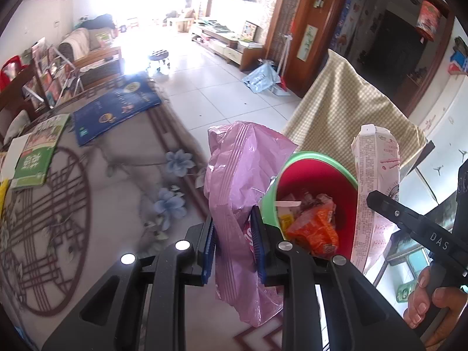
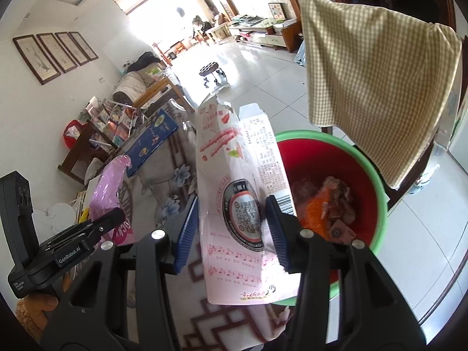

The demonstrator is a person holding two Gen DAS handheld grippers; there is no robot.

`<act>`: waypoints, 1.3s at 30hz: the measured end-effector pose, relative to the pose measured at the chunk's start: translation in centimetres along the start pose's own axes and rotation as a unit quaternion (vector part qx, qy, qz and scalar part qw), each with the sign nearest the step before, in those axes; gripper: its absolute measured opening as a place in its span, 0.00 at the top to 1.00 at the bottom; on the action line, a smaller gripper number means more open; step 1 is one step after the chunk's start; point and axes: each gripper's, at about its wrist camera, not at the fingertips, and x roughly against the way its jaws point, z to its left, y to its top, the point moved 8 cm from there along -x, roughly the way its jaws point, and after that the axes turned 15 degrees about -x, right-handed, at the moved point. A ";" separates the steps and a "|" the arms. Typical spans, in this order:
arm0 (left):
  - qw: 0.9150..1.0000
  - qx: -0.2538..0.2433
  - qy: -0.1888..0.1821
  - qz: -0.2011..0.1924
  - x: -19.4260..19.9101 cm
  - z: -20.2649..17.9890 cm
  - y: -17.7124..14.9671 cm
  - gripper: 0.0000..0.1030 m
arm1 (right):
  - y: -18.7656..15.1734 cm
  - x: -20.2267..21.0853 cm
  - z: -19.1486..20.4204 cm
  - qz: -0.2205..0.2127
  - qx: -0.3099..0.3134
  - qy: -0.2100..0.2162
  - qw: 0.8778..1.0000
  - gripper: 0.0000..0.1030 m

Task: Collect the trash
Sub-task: 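Carry the pink wrapper and milk carton over to the red bin, then open both tools over the red bin to drop wrapper and carton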

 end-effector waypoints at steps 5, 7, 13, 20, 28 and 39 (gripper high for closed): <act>1.000 -0.017 -0.017 0.005 -1.5 -2.2 1.2 0.80 | 1.0 0.7 -2.0 -0.010 -0.016 -0.012 1.000 0.56; 0.999 -0.024 -0.024 0.007 -2.1 -3.0 1.6 0.80 | 1.5 0.9 -2.8 -0.014 -0.022 -0.018 1.000 0.56; 0.998 -0.039 -0.052 0.019 -4.3 -5.6 2.7 0.80 | 2.7 1.7 -4.6 -0.027 -0.035 -0.033 0.998 0.56; 0.993 -0.060 -0.084 0.052 -7.9 -8.8 3.1 0.77 | 4.0 2.2 -5.9 -0.036 -0.043 -0.044 0.997 0.56; 0.993 -0.093 -0.067 0.038 -8.0 -9.5 3.9 0.49 | 3.9 1.3 -6.6 -0.027 -0.051 -0.049 0.997 0.56; 0.997 -0.068 -0.042 0.021 -6.9 -6.1 4.4 0.32 | 3.6 -2.2 -5.9 0.002 -0.040 -0.057 0.998 0.55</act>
